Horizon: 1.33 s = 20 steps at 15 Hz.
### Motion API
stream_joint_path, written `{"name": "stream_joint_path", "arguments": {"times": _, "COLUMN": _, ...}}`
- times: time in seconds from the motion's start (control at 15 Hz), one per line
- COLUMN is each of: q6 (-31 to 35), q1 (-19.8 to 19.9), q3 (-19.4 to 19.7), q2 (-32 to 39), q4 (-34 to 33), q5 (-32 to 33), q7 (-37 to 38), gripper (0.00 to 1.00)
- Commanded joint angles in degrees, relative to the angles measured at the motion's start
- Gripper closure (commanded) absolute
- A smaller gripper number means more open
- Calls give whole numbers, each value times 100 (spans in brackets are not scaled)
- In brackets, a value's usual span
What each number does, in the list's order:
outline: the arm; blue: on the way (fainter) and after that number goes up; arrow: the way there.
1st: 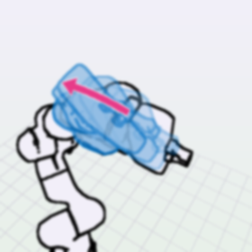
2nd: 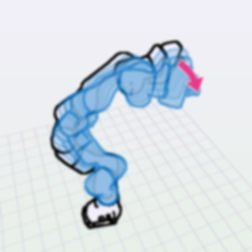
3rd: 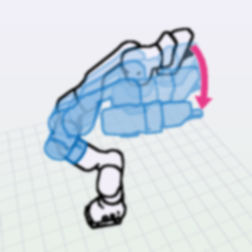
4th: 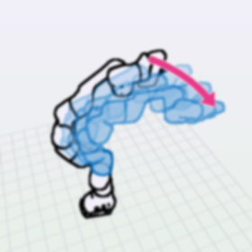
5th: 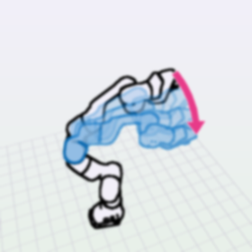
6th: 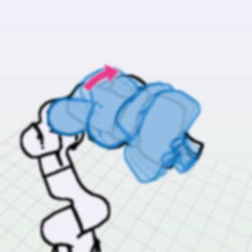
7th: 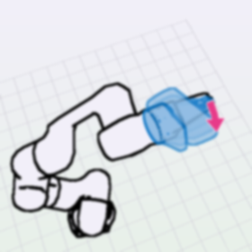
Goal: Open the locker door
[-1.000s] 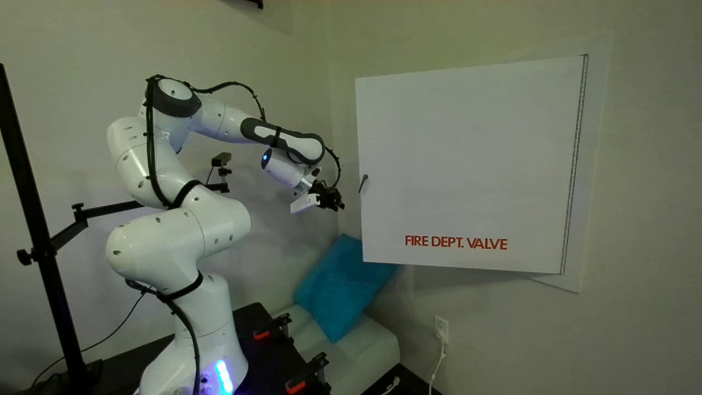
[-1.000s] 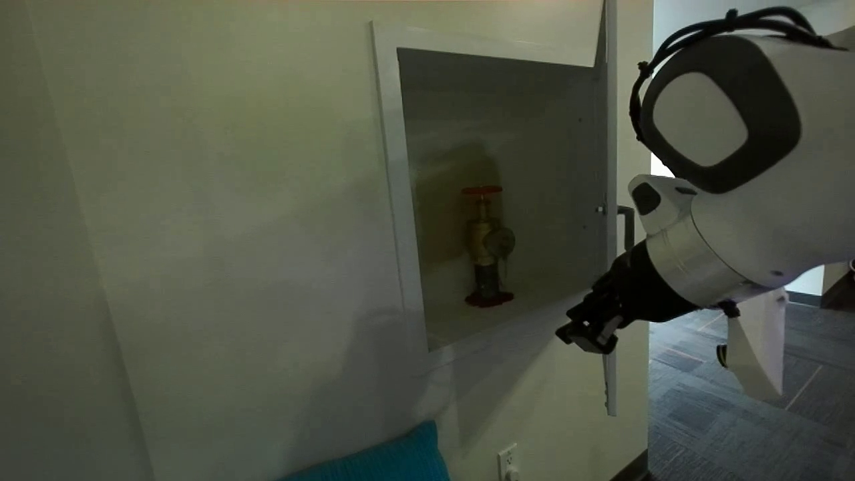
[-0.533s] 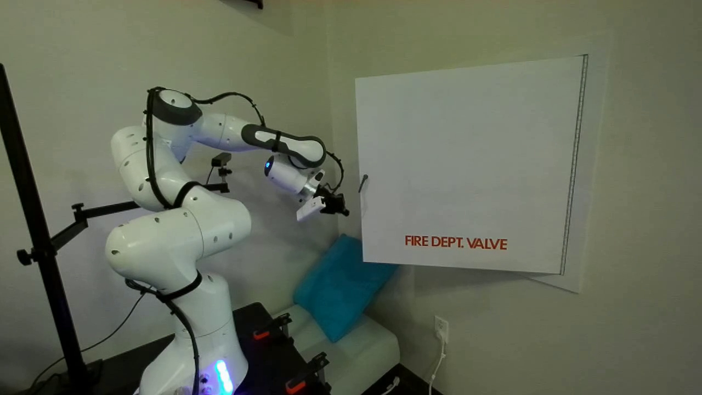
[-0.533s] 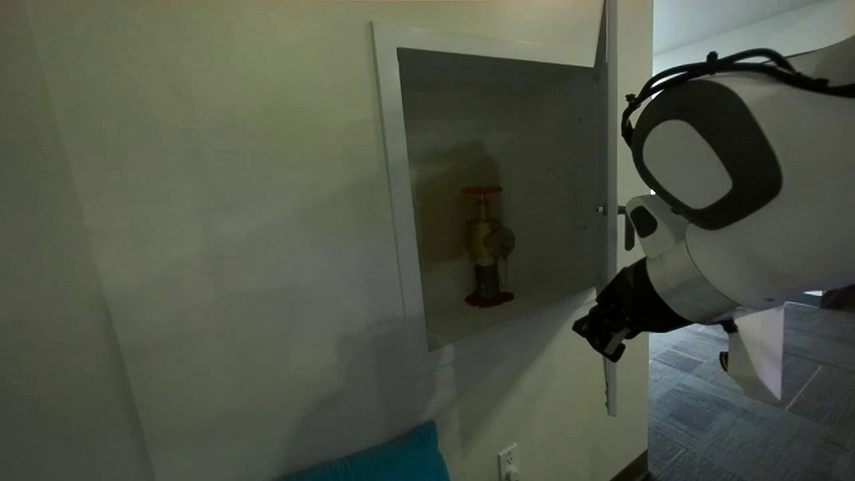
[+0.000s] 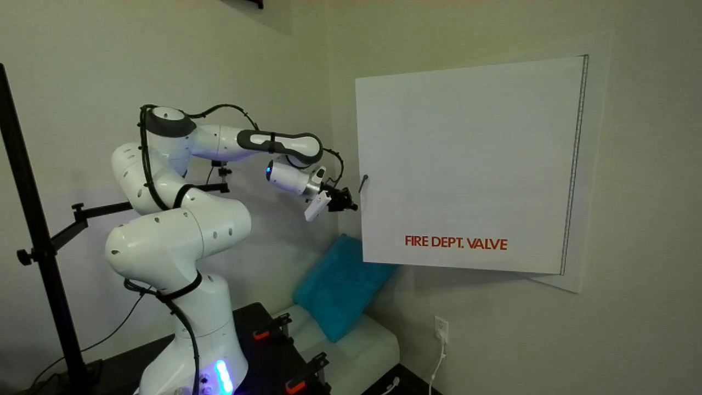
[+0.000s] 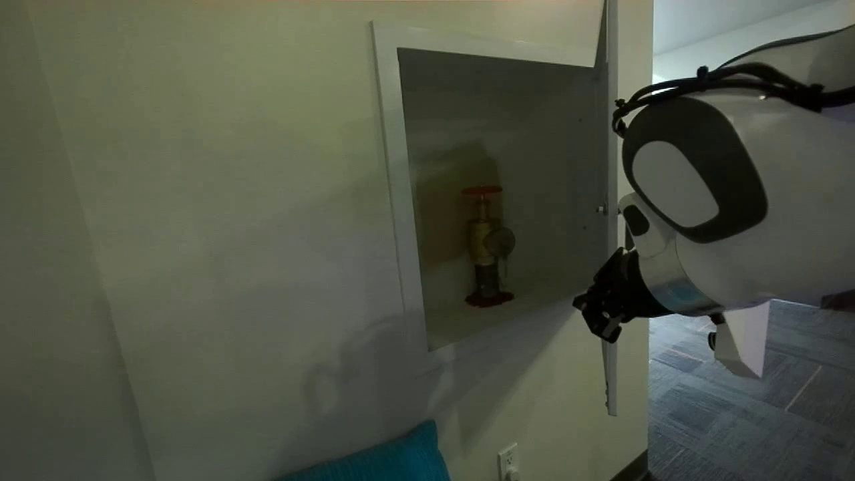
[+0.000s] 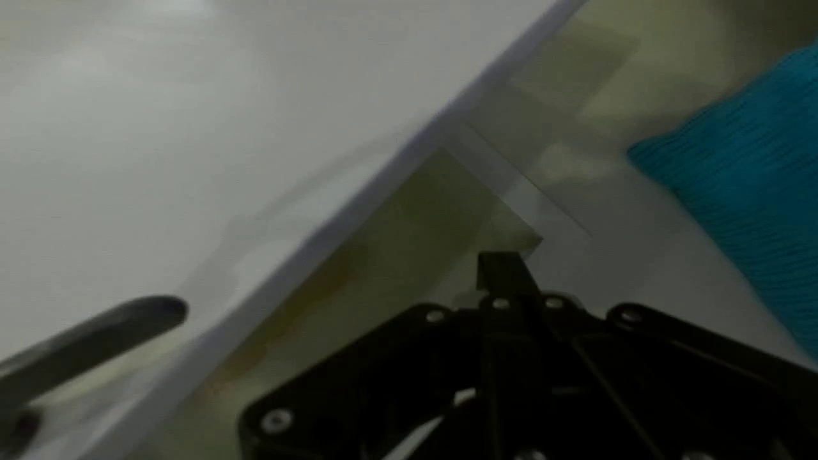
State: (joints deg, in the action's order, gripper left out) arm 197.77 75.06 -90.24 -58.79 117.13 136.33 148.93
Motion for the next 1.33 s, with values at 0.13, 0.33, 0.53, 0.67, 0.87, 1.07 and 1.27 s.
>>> {"name": "stream_joint_path", "arguments": {"times": 0.13, "q6": 57, "q1": 155, "q3": 358, "q2": -657, "q4": 163, "q5": 303, "q7": 0, "gripper": 100}}
{"name": "stream_joint_path", "arguments": {"times": 0.33, "q6": 21, "q1": 155, "q3": 437, "q2": -800, "q4": 409, "q5": 438, "q7": 0, "gripper": 100}}
{"name": "stream_joint_path", "arguments": {"times": 0.53, "q6": 21, "q1": 25, "q3": 546, "q2": -874, "q4": 651, "q5": 531, "q7": 1, "gripper": 100}}
{"name": "stream_joint_path", "arguments": {"times": 0.67, "q6": 27, "q1": -98, "q3": 637, "q2": -844, "q4": 849, "q5": 604, "q7": 3, "gripper": 100}}
{"name": "stream_joint_path", "arguments": {"times": 0.87, "q6": 53, "q1": -274, "q3": 780, "q2": -745, "q4": 1163, "q5": 696, "q7": 7, "gripper": 100}}
{"name": "stream_joint_path", "arguments": {"times": 1.07, "q6": 108, "q1": -468, "q3": 979, "q2": -644, "q4": 1513, "q5": 815, "q7": 14, "gripper": 100}}
{"name": "stream_joint_path", "arguments": {"times": 1.27, "q6": 168, "q1": -659, "q3": 1210, "q2": -562, "q4": 1877, "q5": 940, "q7": 29, "gripper": 100}}
